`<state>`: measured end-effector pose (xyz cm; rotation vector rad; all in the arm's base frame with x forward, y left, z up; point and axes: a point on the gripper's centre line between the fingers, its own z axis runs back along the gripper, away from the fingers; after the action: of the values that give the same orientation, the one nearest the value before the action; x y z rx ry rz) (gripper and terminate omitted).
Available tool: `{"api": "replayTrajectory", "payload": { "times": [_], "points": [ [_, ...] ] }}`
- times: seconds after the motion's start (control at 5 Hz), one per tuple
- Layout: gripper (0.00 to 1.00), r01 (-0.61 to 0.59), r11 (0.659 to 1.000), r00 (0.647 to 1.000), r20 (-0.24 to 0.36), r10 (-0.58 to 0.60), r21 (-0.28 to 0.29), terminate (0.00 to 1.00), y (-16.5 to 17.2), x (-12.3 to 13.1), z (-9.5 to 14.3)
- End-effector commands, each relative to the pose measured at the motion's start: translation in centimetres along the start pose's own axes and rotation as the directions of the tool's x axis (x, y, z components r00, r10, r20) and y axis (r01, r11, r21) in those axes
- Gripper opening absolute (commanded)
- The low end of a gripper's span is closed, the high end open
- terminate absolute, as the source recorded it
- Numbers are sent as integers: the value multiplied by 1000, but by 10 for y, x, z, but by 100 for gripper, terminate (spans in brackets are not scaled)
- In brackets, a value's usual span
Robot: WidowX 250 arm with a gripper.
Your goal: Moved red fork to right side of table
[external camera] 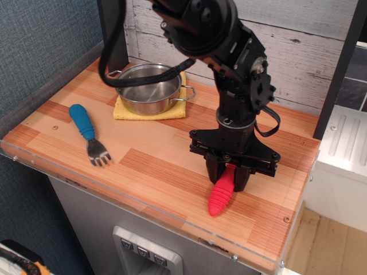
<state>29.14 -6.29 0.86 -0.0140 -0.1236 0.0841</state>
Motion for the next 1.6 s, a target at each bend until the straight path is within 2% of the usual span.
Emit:
{"api": "replayTrajectory", "payload": {
  "times": [0.0,0.2,0.4,0.6,0.8,1.0,1.2,1.4],
  "points": [
    [100,-1,1000,1000,2,1,-5,0,0,8,6],
    [100,3,1000,1000,5,-3,6,0,0,7,13],
    [100,-4,1000,999,40,4,-2,0,1,12,32],
    [100,-21,1000,999,30,20,19,0,5,18,47],
    [100,-19,999,999,30,18,29,0,12,25,71],
    [100,11,999,999,-33,-10,40,0,30,32,92],
    [100,44,999,999,-28,-44,20,0,57,35,103],
    [100,24,1000,1000,-4,-24,18,0,81,39,110]
  ]
}}
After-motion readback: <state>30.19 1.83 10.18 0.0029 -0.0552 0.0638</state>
